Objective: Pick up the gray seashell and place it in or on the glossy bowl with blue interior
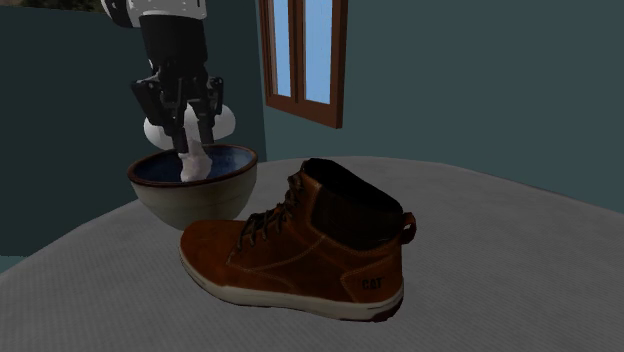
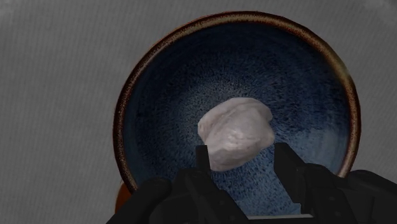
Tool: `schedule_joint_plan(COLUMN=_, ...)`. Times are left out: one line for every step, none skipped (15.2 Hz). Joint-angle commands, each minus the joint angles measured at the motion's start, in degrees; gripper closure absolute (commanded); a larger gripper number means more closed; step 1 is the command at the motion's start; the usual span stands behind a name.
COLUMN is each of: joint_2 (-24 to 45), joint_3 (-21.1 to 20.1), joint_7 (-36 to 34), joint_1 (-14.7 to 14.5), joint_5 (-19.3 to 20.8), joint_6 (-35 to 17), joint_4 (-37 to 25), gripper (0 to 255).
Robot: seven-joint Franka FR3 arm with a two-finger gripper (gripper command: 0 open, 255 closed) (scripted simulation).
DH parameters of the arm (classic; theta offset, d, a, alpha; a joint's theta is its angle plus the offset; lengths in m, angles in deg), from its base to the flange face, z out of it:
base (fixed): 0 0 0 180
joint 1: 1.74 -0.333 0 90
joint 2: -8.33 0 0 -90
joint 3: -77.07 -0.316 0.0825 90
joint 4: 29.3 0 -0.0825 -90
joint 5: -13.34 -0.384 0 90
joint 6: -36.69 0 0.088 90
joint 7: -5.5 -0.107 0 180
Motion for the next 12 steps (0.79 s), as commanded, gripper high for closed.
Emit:
schedule_joint_plan(joint_2=0.0, joint_3=0.0, joint_7=0.0, joint_1=0.0, joint_5=0.0, joint_6=0.0, joint_4=0.0, gripper=255)
schedule_joint_plan(joint_2=0.0, joint_3=0.0, joint_7=0.0, joint_1=0.0, joint_5=0.0, joint_6=0.0, joint_4=0.0, gripper=255)
schedule_joint_plan(joint_2=0.0, joint_3=0.0, joint_7=0.0, joint_1=0.0, joint_5=0.0, joint_6=0.0, joint_4=0.0, gripper=255)
schedule_joint_plan(joint_2=0.0, joint_3=0.0, joint_7=0.0, joint_1=0.0, joint_5=0.0, joint_6=0.0, joint_4=0.0, gripper=0)
schedule_joint_plan(joint_2=0.0, joint_3=0.0, joint_7=0.0, joint_1=0.0, joint_5=0.0, joint_6=0.0, joint_4=0.0, gripper=0)
schedule_joint_plan(joint_2=0.0, joint_3=0.0, joint_7=0.0, joint_1=0.0, joint_5=0.0, joint_6=0.0, joint_4=0.0, gripper=0)
schedule_joint_plan(joint_2=0.0, joint_3=0.0, joint_7=0.0, joint_1=0.0, joint_5=0.0, joint_6=0.0, joint_4=0.0, gripper=0)
schedule_joint_plan(joint_2=0.0, joint_3=0.0, joint_7=0.0, joint_1=0.0, joint_5=0.0, joint_6=0.0, joint_4=0.0, gripper=0)
schedule_joint_plan(joint_2=0.0, joint_3=0.0, joint_7=0.0, joint_1=0.0, joint_5=0.0, joint_6=0.0, joint_4=0.0, gripper=0)
schedule_joint_plan(joint_2=0.0, joint_3=-0.2, joint_7=0.0, joint_1=-0.1, joint_5=-0.1, joint_6=1.9, joint_4=-1.9, gripper=0)
schedule_joint_plan(joint_2=0.2, joint_3=-0.3, joint_7=0.1, joint_1=-0.2, joint_5=-0.3, joint_6=3.8, joint_4=-4.0, gripper=0)
schedule_joint_plan(joint_2=0.4, joint_3=-0.5, joint_7=0.2, joint_1=-0.2, joint_5=-0.4, joint_6=5.7, joint_4=-6.0, gripper=0)
